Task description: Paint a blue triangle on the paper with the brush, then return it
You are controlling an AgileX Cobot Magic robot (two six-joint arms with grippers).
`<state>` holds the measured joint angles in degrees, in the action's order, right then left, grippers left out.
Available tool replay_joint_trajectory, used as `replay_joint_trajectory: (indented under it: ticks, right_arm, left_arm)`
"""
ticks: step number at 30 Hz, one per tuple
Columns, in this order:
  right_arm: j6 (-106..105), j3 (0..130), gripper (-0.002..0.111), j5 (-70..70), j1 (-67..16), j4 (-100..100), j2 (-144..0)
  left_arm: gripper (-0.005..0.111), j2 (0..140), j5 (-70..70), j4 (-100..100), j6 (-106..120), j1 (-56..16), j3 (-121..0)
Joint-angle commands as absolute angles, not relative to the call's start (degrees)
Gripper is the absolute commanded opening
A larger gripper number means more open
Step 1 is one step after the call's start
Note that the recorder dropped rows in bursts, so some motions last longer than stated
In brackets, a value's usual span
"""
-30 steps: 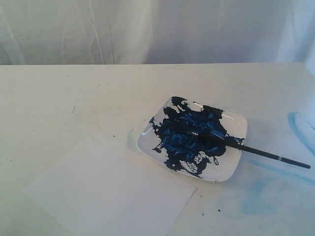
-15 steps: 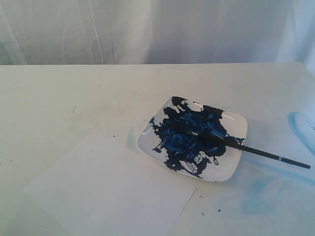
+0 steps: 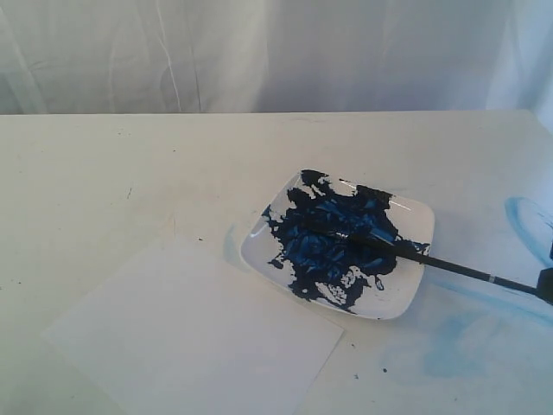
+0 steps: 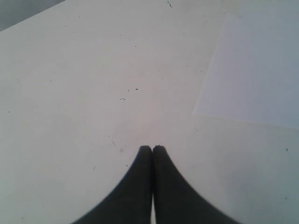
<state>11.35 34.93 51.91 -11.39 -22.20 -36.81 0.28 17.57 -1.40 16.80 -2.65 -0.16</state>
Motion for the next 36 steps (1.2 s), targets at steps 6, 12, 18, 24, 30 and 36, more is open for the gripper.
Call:
replay_joint_trajectory:
  ticks: [6, 12, 18, 24, 30, 36]
  right_arm:
    - [10.55, 35.31, 0.000, 51.16, -11.36, -25.98, -36.75]
    - [7.17, 35.31, 0.000, 51.05, -11.36, -25.62, -36.75]
    - [7.17, 35.31, 0.000, 47.47, -11.36, -24.73, -36.75]
    - [7.01, 35.31, 0.000, 44.64, -11.36, -22.42, -36.75]
    - [7.91, 35.31, 0.000, 38.15, -11.36, -22.65, -36.75]
    - [8.11, 35.31, 0.000, 34.63, -11.36, -25.10, -36.75]
  left_arm:
    - [0.000, 0.00, 14.65, 0.00, 16.90, -2.38, 0.00]
    - [0.000, 0.00, -3.11, 2.18, 16.90, -2.38, 0.00]
    - [0.000, 0.00, -22.78, 2.18, 16.88, -2.38, 0.00]
    - [0.000, 0.00, -39.83, 1.99, 16.34, -2.38, 0.00]
    - [0.000, 8.71, -36.11, 0.00, 15.89, -2.38, -13.34]
    - [0.000, 30.57, -11.74, 0.50, 2.48, -2.38, -31.22]
